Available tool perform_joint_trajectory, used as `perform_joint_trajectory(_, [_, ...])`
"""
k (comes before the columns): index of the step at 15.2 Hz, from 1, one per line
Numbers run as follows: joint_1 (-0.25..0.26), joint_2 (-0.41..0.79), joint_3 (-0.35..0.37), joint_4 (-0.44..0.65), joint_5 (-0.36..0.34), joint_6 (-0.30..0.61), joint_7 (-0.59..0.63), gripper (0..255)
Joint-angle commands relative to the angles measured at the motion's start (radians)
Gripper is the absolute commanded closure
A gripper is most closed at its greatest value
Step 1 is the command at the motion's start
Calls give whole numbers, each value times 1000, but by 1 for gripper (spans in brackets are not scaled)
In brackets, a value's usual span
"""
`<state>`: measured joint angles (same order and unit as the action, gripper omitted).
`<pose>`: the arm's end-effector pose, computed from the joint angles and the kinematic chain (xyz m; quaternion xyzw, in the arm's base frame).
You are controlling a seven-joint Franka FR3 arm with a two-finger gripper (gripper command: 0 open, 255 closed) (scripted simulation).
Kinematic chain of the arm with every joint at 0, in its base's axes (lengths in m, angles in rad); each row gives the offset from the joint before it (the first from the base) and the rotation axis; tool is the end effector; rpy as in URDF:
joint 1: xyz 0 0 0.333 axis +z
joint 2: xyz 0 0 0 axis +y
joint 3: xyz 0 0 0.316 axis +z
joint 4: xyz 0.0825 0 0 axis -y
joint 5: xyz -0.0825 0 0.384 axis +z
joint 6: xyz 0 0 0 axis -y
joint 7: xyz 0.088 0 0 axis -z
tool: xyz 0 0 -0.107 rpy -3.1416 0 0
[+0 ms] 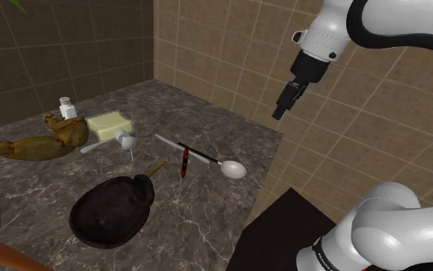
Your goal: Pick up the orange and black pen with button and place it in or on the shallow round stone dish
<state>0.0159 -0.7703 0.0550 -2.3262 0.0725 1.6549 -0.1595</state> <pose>0.3188 0.0354 0.6072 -0.9929 -0.1068 -0.0499 0.0145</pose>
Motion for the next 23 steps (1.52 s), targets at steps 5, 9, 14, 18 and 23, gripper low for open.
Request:
perform_joint_trajectory(5, [-14,65,106,-13,54,65,190,0])
perform_joint_trajectory(9, [-33,161,208,4,94,133,379,0])
perform_joint_trajectory(14, [-66,321,329,64,111,218,617,0])
perform_joint_trajectory(18, [-97,475,417,141,88,279,815,0])
perform_joint_trajectory(23, [-121,698,499,270,2,336,1077,0])
